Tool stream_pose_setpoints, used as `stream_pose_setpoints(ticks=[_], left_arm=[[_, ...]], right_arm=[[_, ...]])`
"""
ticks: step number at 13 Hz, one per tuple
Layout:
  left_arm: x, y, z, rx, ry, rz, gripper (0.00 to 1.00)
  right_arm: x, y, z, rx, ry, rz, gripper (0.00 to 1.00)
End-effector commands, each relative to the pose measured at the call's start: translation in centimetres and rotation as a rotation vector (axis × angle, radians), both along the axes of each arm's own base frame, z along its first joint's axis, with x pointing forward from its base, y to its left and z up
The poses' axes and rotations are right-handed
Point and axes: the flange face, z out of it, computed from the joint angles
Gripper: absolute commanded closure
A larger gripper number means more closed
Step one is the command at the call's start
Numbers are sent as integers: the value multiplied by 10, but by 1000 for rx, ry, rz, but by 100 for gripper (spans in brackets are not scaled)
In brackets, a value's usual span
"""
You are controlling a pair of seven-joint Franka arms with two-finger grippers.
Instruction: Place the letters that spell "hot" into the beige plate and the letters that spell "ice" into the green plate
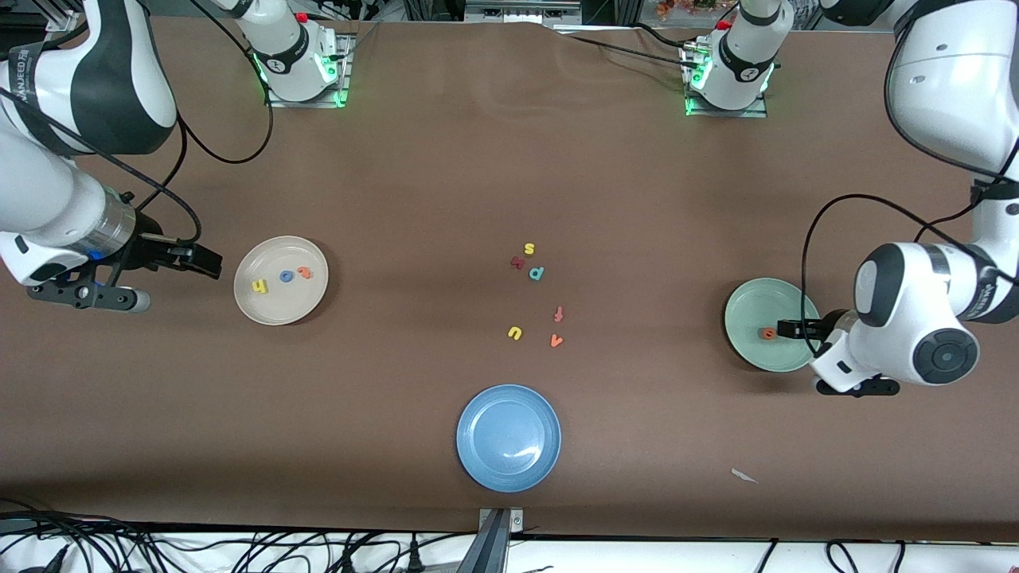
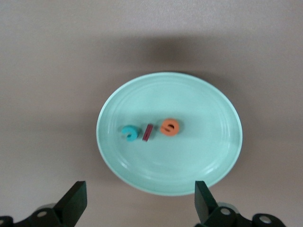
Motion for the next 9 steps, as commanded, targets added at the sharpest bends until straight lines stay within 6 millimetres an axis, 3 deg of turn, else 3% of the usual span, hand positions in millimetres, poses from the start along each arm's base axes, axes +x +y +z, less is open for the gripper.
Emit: stream_pose_setpoints(ticks=[1,4,9], left_arm=[[-15,14,45,-10,-9,8,0],[-44,11,108,-54,-68,47,0],[-82,-1,195,-34,-166,42,0]], right_arm=[[-2,0,2,1,-7,-8,0],[-2,3,4,24,-12,-10,0],[0,2,6,23,-20,-8,0]])
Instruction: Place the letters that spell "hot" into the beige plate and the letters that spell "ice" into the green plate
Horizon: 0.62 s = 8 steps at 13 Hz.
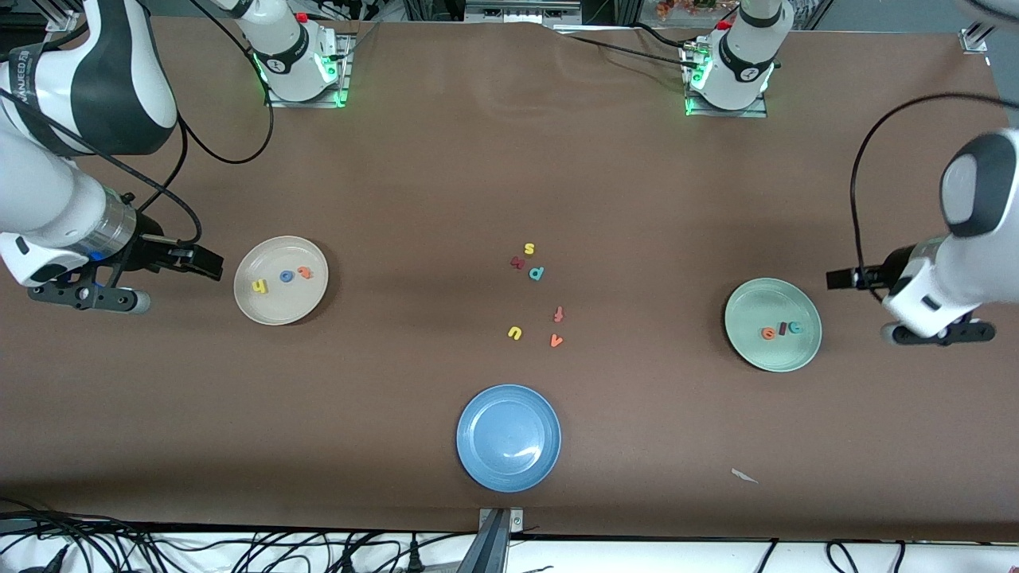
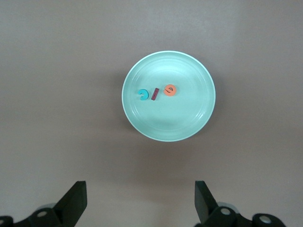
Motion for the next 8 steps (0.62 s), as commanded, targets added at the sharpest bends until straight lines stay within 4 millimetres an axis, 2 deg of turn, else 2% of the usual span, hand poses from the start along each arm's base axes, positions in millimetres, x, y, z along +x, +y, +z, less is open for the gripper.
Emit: stream_pose_setpoints(ticks=[1,6,8], left_arm=[[-28,-8,40,-10,-51,-1,0],[-59,-38,105,-27,-92,-31,0],[-68,-50,121,-27,-102,-52,0]], right_arm=[[-2,2,6,14,-11,-5,0],[-1,3,6,12,-13,-6,0],[-1,3,6,14,-13,-4,0]])
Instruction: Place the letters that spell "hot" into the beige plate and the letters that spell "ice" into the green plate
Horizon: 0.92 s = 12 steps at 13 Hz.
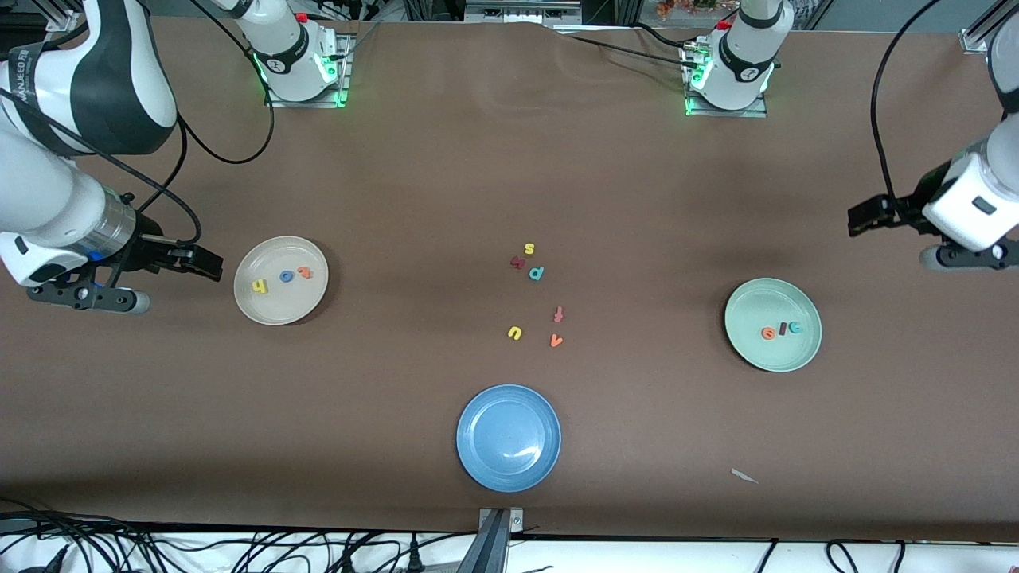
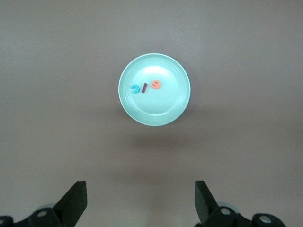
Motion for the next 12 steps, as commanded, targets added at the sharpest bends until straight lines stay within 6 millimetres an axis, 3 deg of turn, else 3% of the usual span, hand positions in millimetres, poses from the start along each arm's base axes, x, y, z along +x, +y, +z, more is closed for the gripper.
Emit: stream_pose_setpoints(ticks=[1,7,9,12], left_arm=[[-16,-11,18,-20,-21,-12,0],[-9,-11,29,-53,-109,-10,0],[-2,-7,20,-58,-107,-5,0],[-3,-1,22,-81,-107,10,0]], right_arm=[[-2,2,6,14,-8,-4,0],[-2,2,5,13,-4,-3,0],[-3,2,6,13,-7,-3,0],[-3,2,6,13,-5,-3,0]])
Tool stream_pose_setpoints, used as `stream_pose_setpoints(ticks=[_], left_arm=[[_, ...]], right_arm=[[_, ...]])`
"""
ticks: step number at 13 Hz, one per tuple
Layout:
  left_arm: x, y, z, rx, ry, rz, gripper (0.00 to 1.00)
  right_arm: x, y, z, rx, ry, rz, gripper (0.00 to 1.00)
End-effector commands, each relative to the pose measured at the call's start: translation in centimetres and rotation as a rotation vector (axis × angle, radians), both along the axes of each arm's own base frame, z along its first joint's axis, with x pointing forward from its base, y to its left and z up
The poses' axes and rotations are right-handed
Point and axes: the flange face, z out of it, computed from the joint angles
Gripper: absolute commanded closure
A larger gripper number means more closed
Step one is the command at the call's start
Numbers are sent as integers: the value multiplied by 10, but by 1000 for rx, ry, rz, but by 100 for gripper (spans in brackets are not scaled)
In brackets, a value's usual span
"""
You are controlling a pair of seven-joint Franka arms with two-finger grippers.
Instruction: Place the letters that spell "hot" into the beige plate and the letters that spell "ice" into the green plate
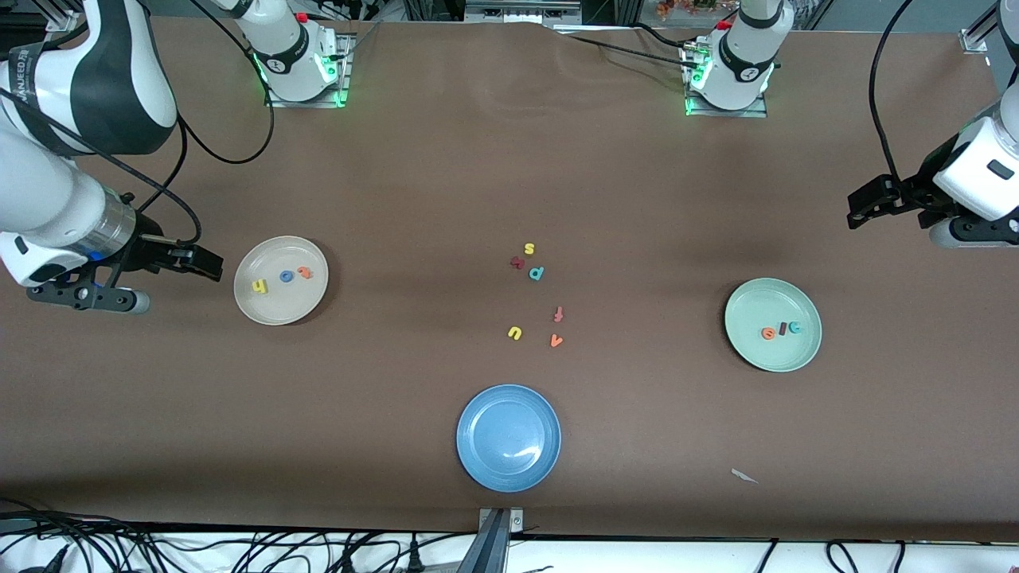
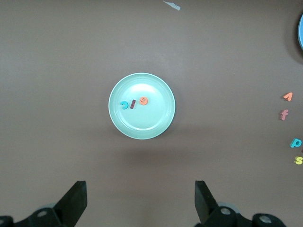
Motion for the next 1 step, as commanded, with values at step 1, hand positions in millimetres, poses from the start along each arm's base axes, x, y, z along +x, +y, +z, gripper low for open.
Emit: stream_pose_setpoints(ticks=[1], left_arm=[[-3,3,2,-32,-12,12,0]], right_arm=[[-2,2,5,12,-5,-1,0]])
